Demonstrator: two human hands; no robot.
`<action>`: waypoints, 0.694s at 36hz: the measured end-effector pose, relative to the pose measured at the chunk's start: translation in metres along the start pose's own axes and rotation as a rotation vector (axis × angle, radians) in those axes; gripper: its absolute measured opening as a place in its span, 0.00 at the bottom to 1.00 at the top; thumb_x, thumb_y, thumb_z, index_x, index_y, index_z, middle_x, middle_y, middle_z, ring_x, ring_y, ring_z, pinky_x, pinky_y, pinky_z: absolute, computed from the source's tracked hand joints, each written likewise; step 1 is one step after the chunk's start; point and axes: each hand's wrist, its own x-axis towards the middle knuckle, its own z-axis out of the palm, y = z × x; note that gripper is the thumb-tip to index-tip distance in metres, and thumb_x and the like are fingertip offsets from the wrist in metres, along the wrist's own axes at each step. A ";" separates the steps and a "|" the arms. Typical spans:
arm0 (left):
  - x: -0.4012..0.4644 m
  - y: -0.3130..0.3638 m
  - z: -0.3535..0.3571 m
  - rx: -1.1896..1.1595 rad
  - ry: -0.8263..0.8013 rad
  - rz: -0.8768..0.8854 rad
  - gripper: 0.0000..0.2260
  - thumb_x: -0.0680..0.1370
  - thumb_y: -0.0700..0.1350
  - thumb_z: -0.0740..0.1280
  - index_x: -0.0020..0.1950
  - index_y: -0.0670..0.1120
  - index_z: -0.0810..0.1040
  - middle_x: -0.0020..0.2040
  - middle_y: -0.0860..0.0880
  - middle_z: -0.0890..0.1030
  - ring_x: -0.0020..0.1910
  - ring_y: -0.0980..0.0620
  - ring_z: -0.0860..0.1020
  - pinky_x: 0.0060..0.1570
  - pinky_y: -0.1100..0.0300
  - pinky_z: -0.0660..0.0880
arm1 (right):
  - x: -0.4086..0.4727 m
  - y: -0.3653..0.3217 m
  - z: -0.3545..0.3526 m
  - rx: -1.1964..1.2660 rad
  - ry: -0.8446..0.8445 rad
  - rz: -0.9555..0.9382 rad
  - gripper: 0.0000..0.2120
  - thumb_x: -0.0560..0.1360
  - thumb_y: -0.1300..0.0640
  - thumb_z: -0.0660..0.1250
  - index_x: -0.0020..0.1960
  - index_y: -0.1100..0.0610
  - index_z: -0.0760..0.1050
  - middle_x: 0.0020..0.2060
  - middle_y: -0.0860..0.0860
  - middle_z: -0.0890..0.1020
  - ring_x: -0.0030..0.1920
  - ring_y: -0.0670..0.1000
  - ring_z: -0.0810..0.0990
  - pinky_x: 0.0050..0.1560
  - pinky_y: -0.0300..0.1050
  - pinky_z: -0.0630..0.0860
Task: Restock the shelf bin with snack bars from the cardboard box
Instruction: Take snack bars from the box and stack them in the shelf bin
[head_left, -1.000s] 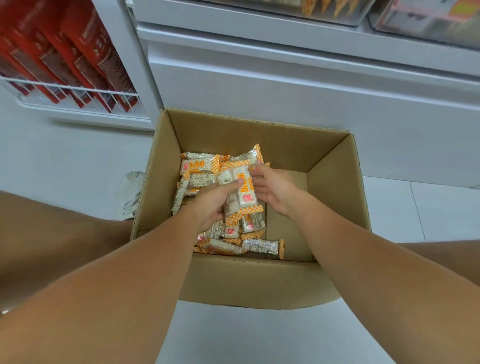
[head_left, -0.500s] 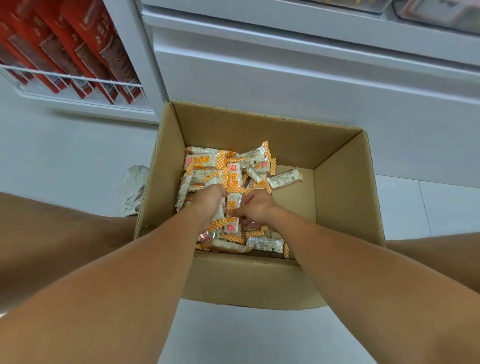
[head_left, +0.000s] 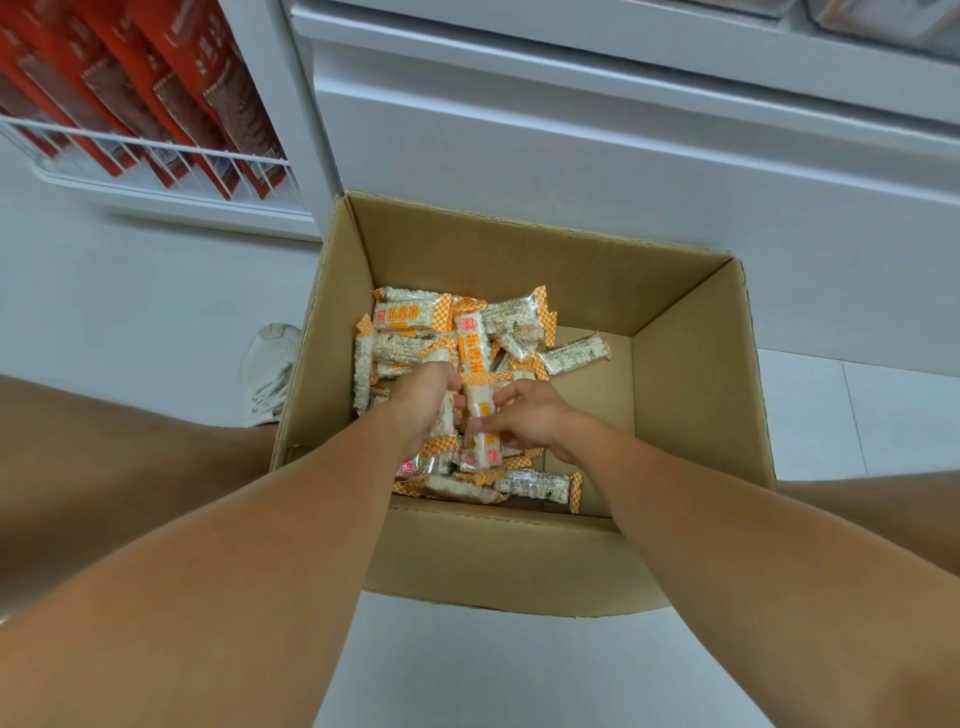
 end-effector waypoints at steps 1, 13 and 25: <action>0.001 -0.001 0.001 -0.004 -0.027 0.015 0.14 0.67 0.47 0.63 0.50 0.45 0.78 0.55 0.42 0.85 0.50 0.43 0.81 0.63 0.49 0.73 | 0.000 0.000 0.003 -0.043 0.021 -0.009 0.22 0.65 0.57 0.83 0.51 0.57 0.75 0.45 0.54 0.82 0.43 0.52 0.81 0.43 0.46 0.82; -0.008 0.003 0.001 -0.142 -0.334 0.023 0.18 0.77 0.50 0.64 0.62 0.41 0.78 0.50 0.43 0.81 0.42 0.45 0.81 0.42 0.53 0.77 | -0.013 -0.021 -0.033 0.641 -0.328 0.082 0.17 0.70 0.69 0.73 0.58 0.68 0.79 0.50 0.60 0.85 0.50 0.53 0.86 0.49 0.41 0.83; -0.003 -0.003 -0.002 0.011 -0.010 0.029 0.46 0.72 0.46 0.77 0.81 0.42 0.52 0.79 0.42 0.61 0.77 0.40 0.61 0.71 0.44 0.62 | 0.011 -0.001 -0.022 -0.363 0.322 0.126 0.32 0.72 0.49 0.77 0.69 0.61 0.70 0.63 0.56 0.79 0.64 0.56 0.78 0.55 0.44 0.76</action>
